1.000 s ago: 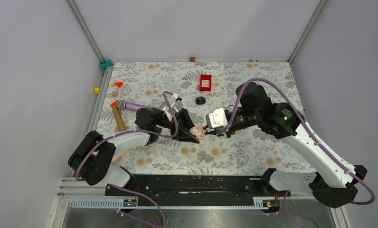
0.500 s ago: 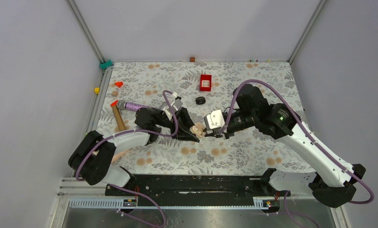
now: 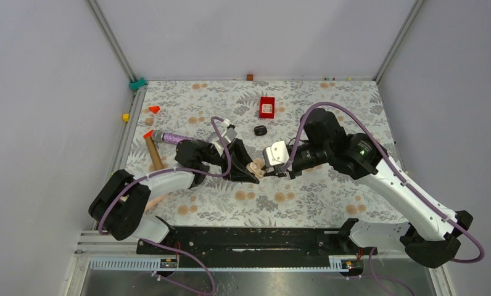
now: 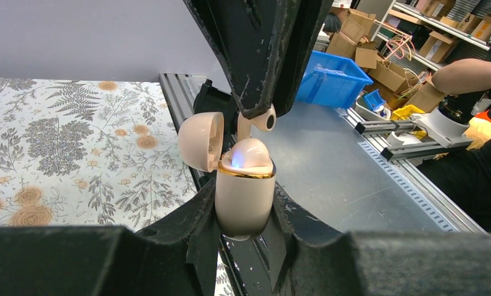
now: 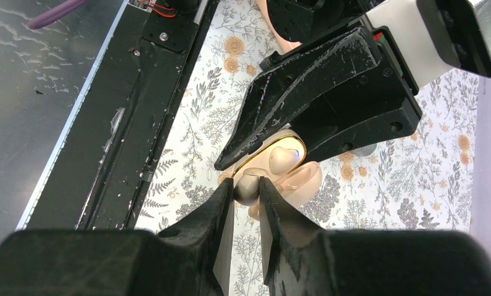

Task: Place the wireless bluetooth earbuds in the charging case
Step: Place the earbud in the charging case.

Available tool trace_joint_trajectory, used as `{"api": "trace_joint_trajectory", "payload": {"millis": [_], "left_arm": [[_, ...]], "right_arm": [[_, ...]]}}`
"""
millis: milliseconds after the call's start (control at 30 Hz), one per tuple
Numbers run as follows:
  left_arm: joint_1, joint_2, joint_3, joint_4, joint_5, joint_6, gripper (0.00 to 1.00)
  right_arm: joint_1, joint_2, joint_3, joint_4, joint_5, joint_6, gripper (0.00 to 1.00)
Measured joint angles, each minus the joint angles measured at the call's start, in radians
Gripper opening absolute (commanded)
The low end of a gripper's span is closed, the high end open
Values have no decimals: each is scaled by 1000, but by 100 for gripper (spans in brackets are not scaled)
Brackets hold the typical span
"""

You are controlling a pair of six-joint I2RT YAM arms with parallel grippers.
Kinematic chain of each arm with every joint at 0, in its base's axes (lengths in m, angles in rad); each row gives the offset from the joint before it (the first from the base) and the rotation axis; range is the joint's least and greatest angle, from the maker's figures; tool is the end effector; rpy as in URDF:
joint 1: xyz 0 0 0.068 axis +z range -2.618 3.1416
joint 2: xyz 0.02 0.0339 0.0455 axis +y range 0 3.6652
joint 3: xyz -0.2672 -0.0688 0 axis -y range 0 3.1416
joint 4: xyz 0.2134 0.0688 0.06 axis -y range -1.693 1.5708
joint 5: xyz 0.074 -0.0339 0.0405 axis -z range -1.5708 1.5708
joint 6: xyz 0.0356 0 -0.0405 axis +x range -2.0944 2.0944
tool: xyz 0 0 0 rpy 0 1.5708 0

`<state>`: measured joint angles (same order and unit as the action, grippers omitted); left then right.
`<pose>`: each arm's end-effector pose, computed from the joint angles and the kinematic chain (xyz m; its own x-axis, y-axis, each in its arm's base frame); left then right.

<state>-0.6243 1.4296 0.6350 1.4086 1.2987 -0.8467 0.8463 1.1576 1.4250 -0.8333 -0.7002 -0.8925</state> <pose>0.1771 -0.1699 0.3159 -0.2865 -0.0417 -0.9572 0.8774 -0.4127 -0.2446 0.1075 0.1561 0.4182 0.5036 -0.3294 -0.7987 -0.8622 -0.2502 -0.4405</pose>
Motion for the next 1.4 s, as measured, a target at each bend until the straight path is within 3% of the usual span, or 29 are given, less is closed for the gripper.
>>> {"api": "trace_joint_trajectory", "payload": {"millis": [600, 933, 1300, 1367, 1400], "left_arm": [[16, 0, 0, -1, -12, -18, 0], [22, 0, 0, 0, -30, -19, 0], [23, 0, 0, 0, -38, -18, 0], [23, 0, 0, 0, -38, -18, 0], [23, 0, 0, 0, -38, -18, 0]], "right_arm": [[11, 4, -34, 53, 12, 4, 27], [22, 10, -41, 75, 31, 19, 47], [24, 1, 67, 13, 80, 37, 50], [24, -13, 69, 20, 98, 51, 64], [24, -18, 68, 25, 109, 60, 91]]}}
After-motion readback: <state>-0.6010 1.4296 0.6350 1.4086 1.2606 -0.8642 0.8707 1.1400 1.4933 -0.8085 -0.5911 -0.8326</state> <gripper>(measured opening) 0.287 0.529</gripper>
